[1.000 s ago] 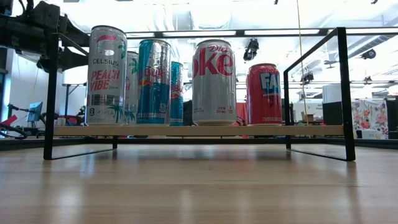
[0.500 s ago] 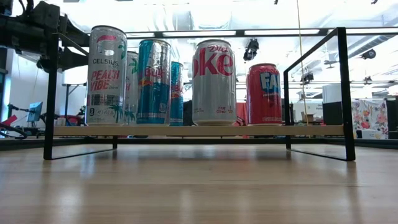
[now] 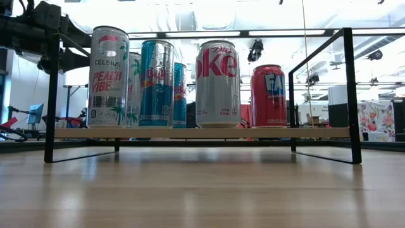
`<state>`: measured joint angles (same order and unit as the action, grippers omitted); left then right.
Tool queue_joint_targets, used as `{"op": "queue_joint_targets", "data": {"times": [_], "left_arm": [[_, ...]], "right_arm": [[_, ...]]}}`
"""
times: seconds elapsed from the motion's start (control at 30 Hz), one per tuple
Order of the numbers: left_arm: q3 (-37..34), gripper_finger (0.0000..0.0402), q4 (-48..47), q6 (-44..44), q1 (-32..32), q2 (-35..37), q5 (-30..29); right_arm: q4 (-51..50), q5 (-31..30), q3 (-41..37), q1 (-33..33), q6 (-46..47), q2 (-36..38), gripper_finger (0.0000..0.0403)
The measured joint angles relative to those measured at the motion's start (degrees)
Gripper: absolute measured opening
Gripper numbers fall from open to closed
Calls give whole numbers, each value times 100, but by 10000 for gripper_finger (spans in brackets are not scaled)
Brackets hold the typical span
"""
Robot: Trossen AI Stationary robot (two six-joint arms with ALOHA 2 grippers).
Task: Place canned beverage on shelf
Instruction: Put the red soda can on the shelf aligned with the red soda can
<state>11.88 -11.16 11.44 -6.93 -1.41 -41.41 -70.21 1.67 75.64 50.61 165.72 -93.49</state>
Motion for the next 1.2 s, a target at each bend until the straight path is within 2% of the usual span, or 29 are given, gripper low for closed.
{"op": "queue_joint_targets", "data": {"times": [0.23, 0.4, 0.87, 1.2], "left_arm": [[0, 368, -1, 0, 2, 0, 0], [0, 368, -1, 0, 0, 0, 0], [-1, 368, 0, 0, 0, 0, 0], [0, 368, 1, -1, -1, 0, 0]], "right_arm": [[-147, 31, 0, -2, 1051, 0, 320], [-100, 393, 0, -9, 1427, 0, 322], [-93, 476, 0, -2, 1423, 0, 324], [-89, 474, 0, -2, 1057, 0, 332]]}}
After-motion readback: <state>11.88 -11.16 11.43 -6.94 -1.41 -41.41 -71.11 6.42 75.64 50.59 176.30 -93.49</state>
